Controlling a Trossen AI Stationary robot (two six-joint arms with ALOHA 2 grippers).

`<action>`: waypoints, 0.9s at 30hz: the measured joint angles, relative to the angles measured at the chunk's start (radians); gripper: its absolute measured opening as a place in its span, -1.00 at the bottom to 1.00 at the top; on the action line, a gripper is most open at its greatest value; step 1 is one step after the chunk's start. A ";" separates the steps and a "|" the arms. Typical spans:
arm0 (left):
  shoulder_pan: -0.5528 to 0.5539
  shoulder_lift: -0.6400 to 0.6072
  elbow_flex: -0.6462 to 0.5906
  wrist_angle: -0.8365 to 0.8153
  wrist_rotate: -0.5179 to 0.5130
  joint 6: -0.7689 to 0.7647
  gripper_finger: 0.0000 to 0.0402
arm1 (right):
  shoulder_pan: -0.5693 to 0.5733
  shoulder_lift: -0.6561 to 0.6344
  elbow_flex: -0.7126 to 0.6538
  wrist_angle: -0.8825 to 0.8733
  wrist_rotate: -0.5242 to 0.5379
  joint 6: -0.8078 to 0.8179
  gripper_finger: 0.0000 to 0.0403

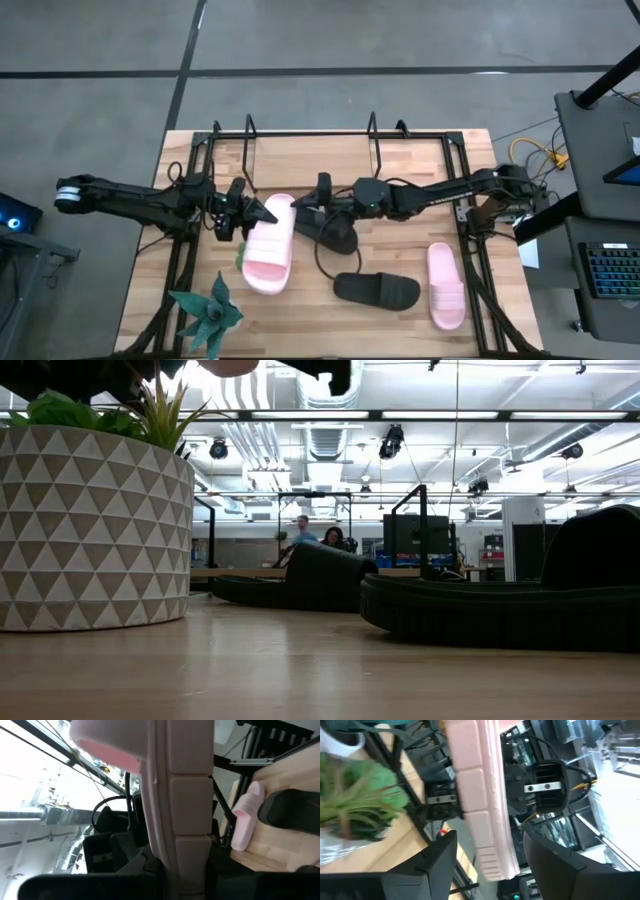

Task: Pick and place slides into the shelf
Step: Put the top pink slide on the shelf

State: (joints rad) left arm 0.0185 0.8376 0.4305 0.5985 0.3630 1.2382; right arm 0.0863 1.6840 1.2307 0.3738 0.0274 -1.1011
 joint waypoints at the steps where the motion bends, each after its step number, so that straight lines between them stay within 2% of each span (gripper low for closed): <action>1: 0.000 0.001 0.000 0.002 0.000 -0.001 -0.79 | -0.001 0.003 0.005 -0.001 0.000 -0.001 0.11; 9: 0.000 0.012 0.000 0.000 -0.005 -0.001 -0.79 | -0.002 0.036 0.040 0.001 0.000 0.006 0.07; 18: 0.000 0.009 0.000 0.002 -0.013 -0.002 -0.79 | -0.002 0.033 0.039 -0.004 0.001 0.020 -0.17; 22: 0.000 0.012 0.000 0.006 -0.013 -0.002 -0.79 | -0.003 0.033 0.038 -0.006 0.000 0.024 -0.36; 27: 0.000 0.012 0.000 0.011 -0.014 -0.005 -0.79 | -0.003 0.033 0.037 -0.007 0.000 0.006 -0.72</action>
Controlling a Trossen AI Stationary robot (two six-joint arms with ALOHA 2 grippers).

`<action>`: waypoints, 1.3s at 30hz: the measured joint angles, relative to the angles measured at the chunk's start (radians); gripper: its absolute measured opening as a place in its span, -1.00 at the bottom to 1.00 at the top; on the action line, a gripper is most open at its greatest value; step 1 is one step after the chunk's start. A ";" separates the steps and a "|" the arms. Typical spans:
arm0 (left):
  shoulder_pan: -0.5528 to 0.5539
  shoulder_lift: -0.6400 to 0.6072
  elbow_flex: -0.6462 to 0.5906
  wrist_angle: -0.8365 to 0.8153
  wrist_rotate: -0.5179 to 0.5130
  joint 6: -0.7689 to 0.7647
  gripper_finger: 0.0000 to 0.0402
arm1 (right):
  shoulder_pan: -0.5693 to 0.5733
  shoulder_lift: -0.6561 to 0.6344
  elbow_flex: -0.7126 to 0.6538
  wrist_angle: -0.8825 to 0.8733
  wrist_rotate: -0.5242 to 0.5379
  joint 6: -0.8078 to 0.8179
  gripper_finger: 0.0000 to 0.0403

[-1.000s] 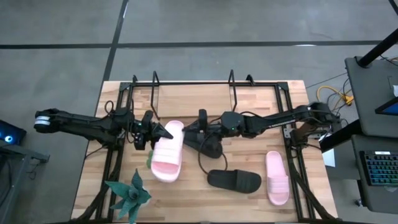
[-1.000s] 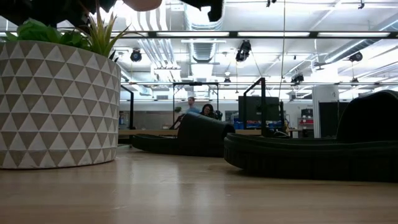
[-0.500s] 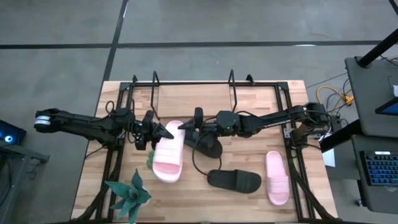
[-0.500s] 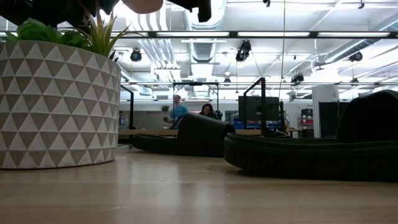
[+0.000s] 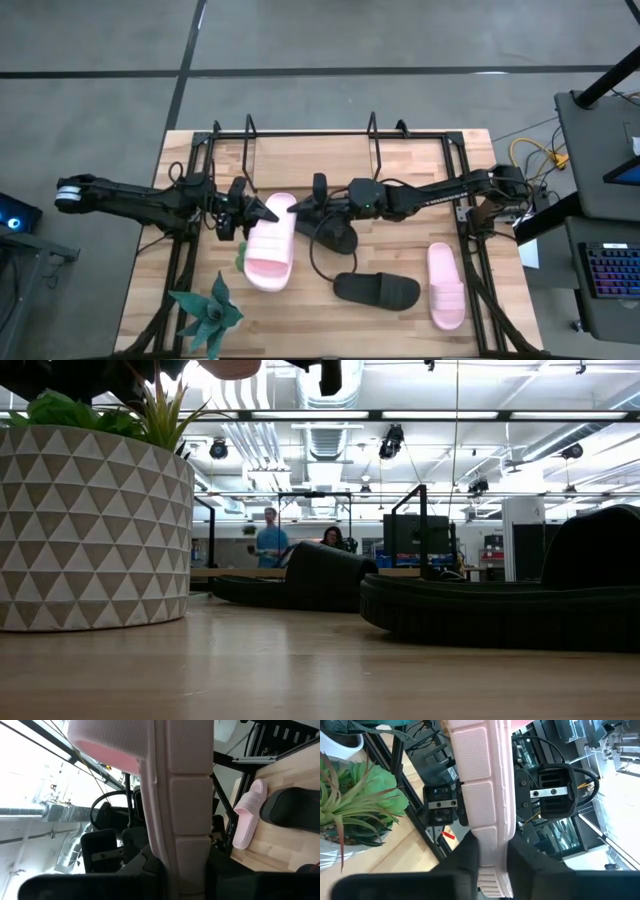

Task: Pick and place slides into the shelf
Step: Put the top pink slide on the shelf

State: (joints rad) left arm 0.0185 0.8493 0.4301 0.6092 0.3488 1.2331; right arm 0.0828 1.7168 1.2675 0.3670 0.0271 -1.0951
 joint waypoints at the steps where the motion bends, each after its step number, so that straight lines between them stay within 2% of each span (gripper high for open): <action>1: 0.000 0.000 0.000 -0.001 -0.002 0.000 -0.79 | 0.000 0.000 0.000 0.000 0.000 -0.007 -0.77; 3: 0.000 -0.001 0.000 0.000 -0.006 -0.009 -0.79 | 0.000 0.000 0.000 0.001 0.000 -0.014 -0.78; 6: 0.000 -0.007 0.000 0.016 -0.013 -0.118 -0.75 | 0.000 0.000 -0.001 0.010 0.000 -0.019 -0.78; 9: 0.000 -0.022 0.004 0.013 -0.031 -0.237 -0.52 | -0.002 0.000 0.000 0.017 0.005 -0.021 -0.78; 12: 0.000 -0.041 0.005 0.008 -0.097 -0.312 -0.27 | -0.011 -0.002 0.000 0.019 0.048 -0.043 -0.79; 17: 0.002 -0.083 0.005 -0.033 -0.228 -0.339 0.06 | -0.054 -0.005 0.000 0.016 0.046 -0.045 -0.79; 21: 0.000 -0.123 0.005 -0.096 -0.262 -0.353 0.22 | -0.095 -0.005 -0.006 -0.002 0.053 -0.049 -0.79; 29: 0.000 -0.207 0.003 -0.216 -0.287 -0.420 0.27 | -0.177 -0.005 -0.023 -0.011 0.012 -0.043 -0.80; 39: 0.000 -0.243 0.007 -0.322 -0.408 -0.492 0.27 | -0.234 -0.005 -0.024 -0.039 0.003 -0.057 -0.80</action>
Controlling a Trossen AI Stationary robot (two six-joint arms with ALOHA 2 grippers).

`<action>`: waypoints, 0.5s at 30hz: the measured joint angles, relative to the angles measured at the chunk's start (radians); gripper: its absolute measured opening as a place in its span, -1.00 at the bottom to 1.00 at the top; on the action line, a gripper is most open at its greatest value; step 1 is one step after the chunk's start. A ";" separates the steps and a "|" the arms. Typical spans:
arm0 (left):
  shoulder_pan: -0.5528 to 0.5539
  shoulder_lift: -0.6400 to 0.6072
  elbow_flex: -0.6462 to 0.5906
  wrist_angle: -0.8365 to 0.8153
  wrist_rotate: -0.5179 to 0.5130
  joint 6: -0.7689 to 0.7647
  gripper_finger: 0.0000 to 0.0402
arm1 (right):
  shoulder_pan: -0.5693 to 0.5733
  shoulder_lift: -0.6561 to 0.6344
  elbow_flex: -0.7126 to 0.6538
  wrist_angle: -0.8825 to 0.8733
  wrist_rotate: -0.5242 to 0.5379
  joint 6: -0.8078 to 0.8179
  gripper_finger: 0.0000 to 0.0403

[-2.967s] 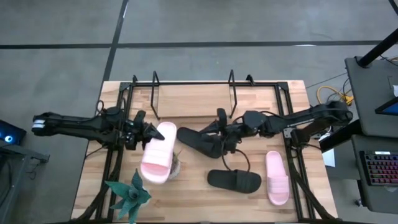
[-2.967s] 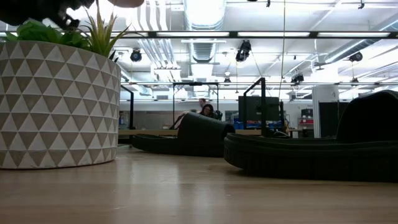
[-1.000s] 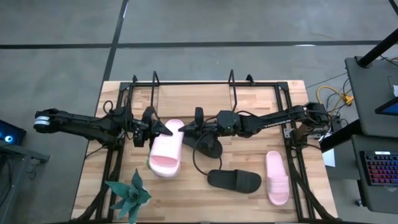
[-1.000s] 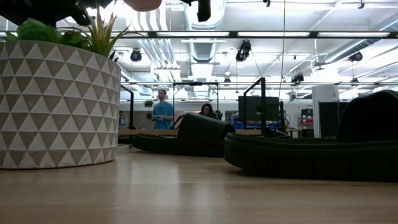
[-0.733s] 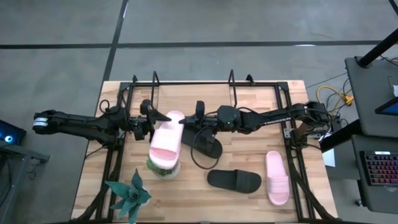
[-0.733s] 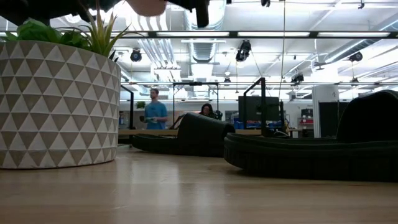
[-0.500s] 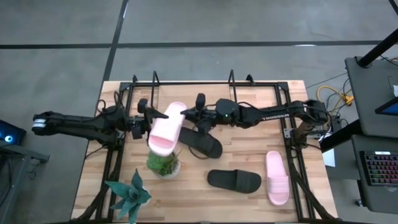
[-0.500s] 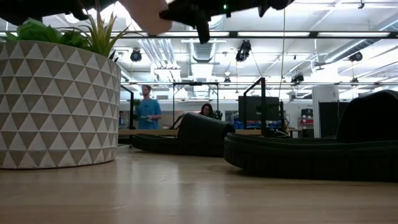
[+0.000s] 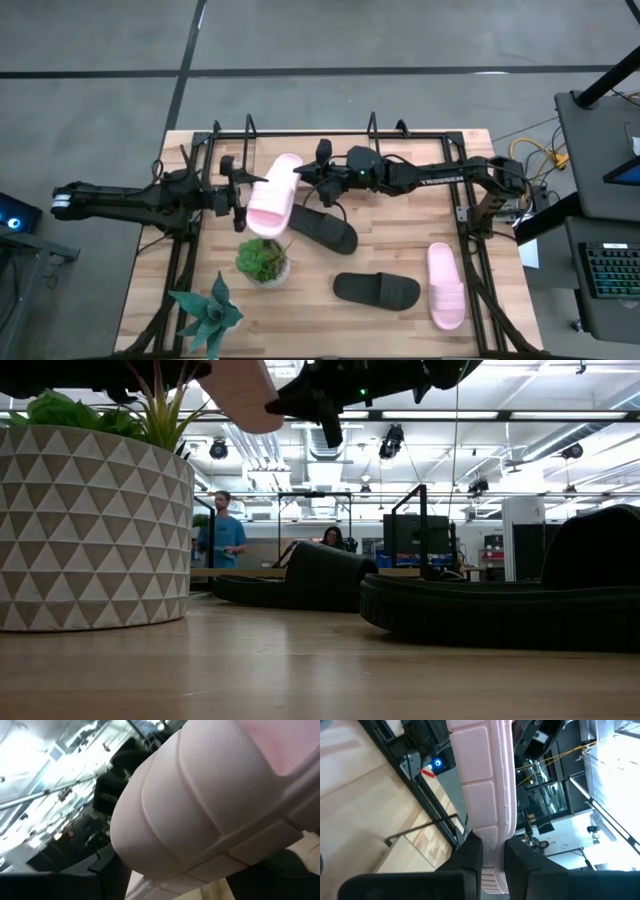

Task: Pick and place slides into the shelf
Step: Put the top pink slide on the shelf

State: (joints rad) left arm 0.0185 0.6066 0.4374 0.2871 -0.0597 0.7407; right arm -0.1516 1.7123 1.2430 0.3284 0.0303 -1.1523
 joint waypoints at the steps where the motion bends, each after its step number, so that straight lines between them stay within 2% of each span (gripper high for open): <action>1: 0.000 0.000 0.002 0.000 -0.016 0.005 0.27 | -0.004 0.000 0.000 -0.004 0.000 -0.001 -0.80; 10: -0.001 -0.041 0.008 -0.036 -0.185 0.033 0.28 | -0.016 -0.001 0.002 -0.011 0.041 -0.001 -0.80; 15: -0.001 -0.072 0.009 -0.060 -0.209 0.035 0.28 | -0.026 -0.002 0.012 -0.017 0.057 -0.006 -0.80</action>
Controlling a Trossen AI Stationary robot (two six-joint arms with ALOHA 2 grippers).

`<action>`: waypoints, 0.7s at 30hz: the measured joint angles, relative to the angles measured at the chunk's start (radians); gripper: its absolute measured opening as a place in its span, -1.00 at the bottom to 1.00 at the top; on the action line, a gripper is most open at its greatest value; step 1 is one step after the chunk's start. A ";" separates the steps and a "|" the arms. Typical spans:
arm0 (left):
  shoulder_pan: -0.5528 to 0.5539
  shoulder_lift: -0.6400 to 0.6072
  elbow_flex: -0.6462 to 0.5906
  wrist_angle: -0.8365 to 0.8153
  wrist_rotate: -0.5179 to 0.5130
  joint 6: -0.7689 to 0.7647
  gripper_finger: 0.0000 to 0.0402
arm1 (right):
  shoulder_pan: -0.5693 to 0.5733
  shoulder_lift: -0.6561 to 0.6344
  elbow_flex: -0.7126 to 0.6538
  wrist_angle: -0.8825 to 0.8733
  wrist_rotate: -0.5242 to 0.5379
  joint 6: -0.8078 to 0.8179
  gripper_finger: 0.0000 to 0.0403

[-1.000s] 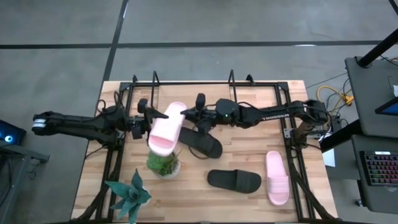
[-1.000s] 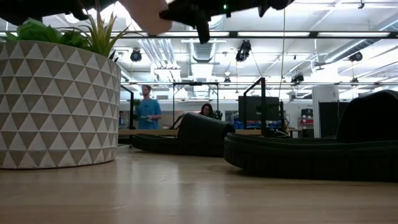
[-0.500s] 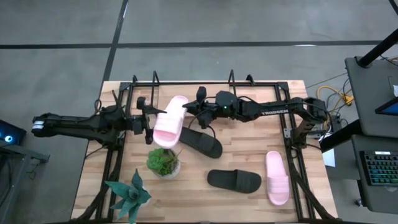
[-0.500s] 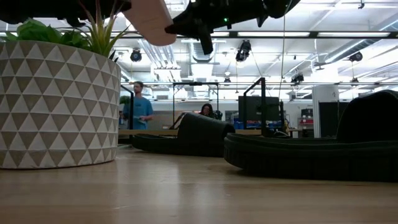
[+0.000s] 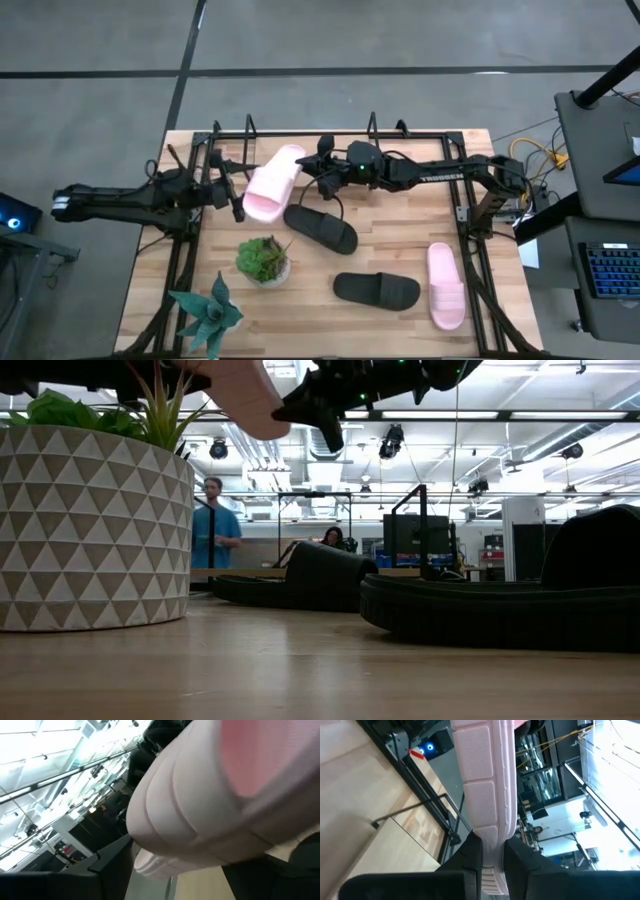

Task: Pick and place slides into the shelf
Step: Put the top pink slide on the shelf

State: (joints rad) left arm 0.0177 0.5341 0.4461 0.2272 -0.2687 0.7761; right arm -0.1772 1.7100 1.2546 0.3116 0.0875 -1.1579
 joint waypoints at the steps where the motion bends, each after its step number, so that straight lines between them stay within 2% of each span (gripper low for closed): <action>1: 0.000 -0.007 0.001 0.001 -0.001 0.000 0.28 | -0.003 0.000 0.001 0.000 0.003 -0.002 -0.80; 10: -0.002 -0.082 0.002 -0.015 -0.039 0.045 0.27 | -0.020 -0.005 0.011 -0.005 0.039 -0.003 -0.80; 21: -0.001 -0.150 0.000 -0.074 -0.049 0.050 0.27 | -0.081 -0.043 0.011 -0.045 0.032 -0.003 -0.80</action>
State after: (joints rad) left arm 0.0166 0.3842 0.4465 0.1531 -0.3177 0.8256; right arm -0.2583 1.6673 1.2655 0.2666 0.1192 -1.1606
